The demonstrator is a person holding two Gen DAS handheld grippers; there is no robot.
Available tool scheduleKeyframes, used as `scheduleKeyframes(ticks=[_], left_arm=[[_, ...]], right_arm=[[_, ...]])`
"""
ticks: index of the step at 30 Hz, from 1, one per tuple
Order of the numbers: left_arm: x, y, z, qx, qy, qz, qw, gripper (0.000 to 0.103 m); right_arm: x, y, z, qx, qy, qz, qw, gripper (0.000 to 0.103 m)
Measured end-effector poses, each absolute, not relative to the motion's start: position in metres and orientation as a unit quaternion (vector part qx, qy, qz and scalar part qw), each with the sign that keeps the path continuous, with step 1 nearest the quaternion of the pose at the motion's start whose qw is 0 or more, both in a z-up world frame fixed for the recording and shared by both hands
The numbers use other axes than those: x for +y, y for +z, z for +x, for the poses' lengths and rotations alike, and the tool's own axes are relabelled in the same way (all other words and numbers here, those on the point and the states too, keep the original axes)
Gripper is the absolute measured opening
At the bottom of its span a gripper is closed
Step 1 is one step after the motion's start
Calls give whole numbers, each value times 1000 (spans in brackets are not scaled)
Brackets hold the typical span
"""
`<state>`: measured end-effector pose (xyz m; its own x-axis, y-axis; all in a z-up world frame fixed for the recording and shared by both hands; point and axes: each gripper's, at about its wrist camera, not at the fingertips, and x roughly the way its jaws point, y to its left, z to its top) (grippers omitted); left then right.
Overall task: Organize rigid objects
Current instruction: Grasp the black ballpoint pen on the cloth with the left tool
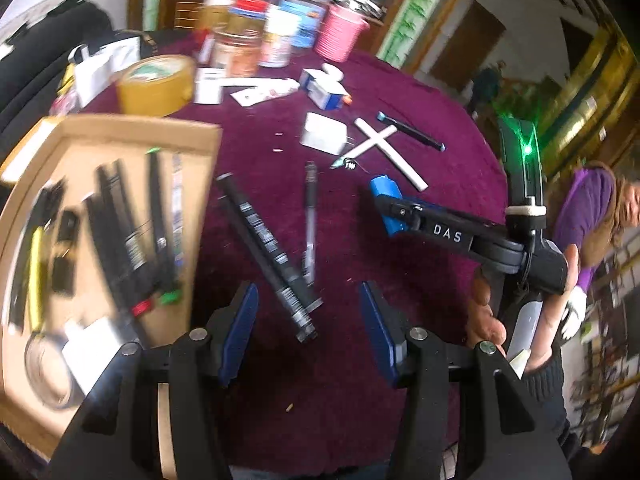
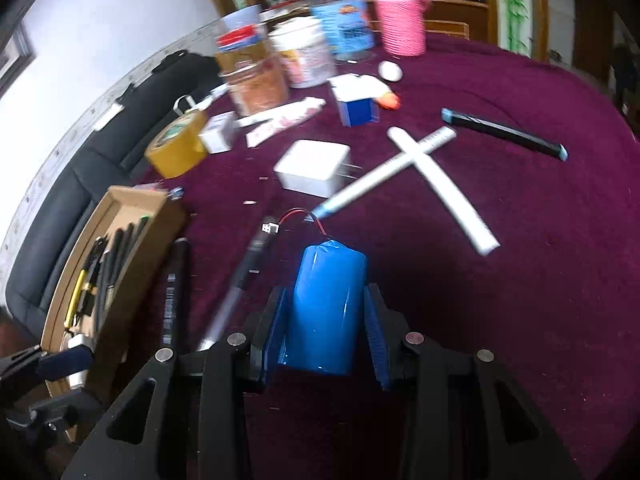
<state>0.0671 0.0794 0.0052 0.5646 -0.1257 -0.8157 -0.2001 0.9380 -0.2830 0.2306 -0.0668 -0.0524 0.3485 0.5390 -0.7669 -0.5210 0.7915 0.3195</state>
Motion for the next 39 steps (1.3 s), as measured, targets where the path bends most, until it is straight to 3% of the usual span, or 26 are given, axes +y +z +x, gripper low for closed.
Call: scheduleKeyframes(ticks=[3, 4, 5, 6, 8, 15, 22, 23, 26, 39], left_arm=[[68, 1, 97, 481, 6, -152, 864, 47], [65, -3, 111, 489, 9, -142, 860, 43], [64, -7, 120, 500, 11, -139, 855, 33], [64, -11, 128, 511, 10, -140, 848, 30], [59, -19, 147, 524, 12, -122, 843, 30], [68, -45, 174, 556, 40, -123, 821, 15], [51, -54, 182, 559, 53, -87, 823, 14], [47, -54, 181, 560, 64, -71, 823, 9], [44, -53, 176, 558, 64, -67, 825, 6], [58, 1, 105, 475, -17, -198, 857, 6]], right_arm=[[-81, -56, 238, 469, 303, 21, 830, 34], [-85, -57, 240, 470, 299, 28, 830, 34], [-90, -58, 242, 474, 297, 40, 828, 34], [-93, -59, 243, 477, 299, 52, 825, 34], [-95, -59, 242, 475, 301, 56, 825, 34], [-91, -57, 234, 469, 307, 49, 827, 34], [-88, -60, 232, 476, 309, 45, 822, 34], [-88, -60, 232, 476, 309, 46, 822, 34], [-89, -63, 234, 481, 304, 47, 821, 34], [-90, -56, 226, 455, 355, 69, 813, 34]])
